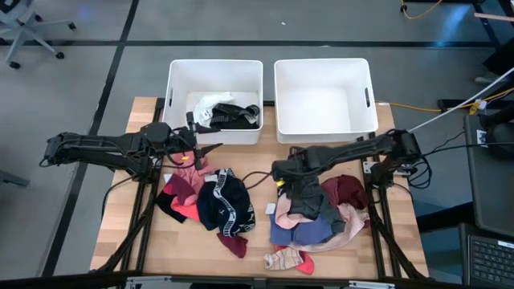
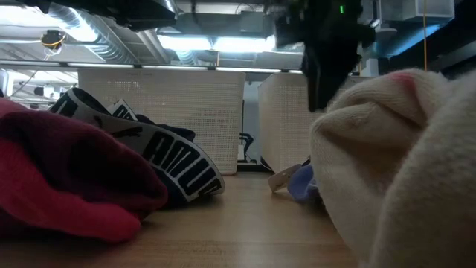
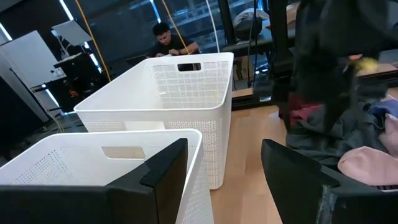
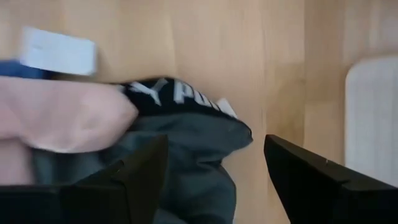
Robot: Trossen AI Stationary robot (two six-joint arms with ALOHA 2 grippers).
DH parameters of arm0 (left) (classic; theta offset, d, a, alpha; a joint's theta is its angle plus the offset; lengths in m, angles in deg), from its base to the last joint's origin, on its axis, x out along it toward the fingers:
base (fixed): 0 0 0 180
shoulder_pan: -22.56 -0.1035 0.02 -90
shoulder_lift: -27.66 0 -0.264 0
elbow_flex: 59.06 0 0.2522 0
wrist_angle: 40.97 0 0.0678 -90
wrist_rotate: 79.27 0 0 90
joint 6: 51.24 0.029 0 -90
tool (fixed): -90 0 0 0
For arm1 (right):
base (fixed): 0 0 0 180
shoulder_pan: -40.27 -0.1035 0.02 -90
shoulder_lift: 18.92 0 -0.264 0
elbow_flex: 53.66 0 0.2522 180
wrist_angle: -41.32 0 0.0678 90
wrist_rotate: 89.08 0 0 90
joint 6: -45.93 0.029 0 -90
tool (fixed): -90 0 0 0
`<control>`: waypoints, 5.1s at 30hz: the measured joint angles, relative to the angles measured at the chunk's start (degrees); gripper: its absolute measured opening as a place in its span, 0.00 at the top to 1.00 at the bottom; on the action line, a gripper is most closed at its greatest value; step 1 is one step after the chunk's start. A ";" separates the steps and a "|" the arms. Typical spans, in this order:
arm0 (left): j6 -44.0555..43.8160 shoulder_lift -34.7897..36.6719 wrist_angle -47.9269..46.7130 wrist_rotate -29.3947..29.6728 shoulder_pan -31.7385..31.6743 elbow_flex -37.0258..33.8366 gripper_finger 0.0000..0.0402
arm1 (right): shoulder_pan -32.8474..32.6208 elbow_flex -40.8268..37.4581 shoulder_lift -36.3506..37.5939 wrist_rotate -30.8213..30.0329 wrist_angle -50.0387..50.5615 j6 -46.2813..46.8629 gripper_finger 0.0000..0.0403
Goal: Sort clothes
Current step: Put the gray boxer into the left white laundry bin
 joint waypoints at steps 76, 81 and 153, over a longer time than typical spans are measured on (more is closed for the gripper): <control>-0.04 0.00 -0.13 0.02 0.01 0.00 0.52 | 2.52 14.70 0.57 -13.50 -11.46 -19.61 0.97; -0.04 -0.01 -0.13 0.02 0.02 0.00 0.52 | 2.52 20.66 0.60 -18.27 -7.80 -20.62 0.97; 0.41 -0.03 -0.17 0.00 0.02 0.00 0.52 | 27.00 45.86 -18.70 6.12 -86.80 -48.57 0.97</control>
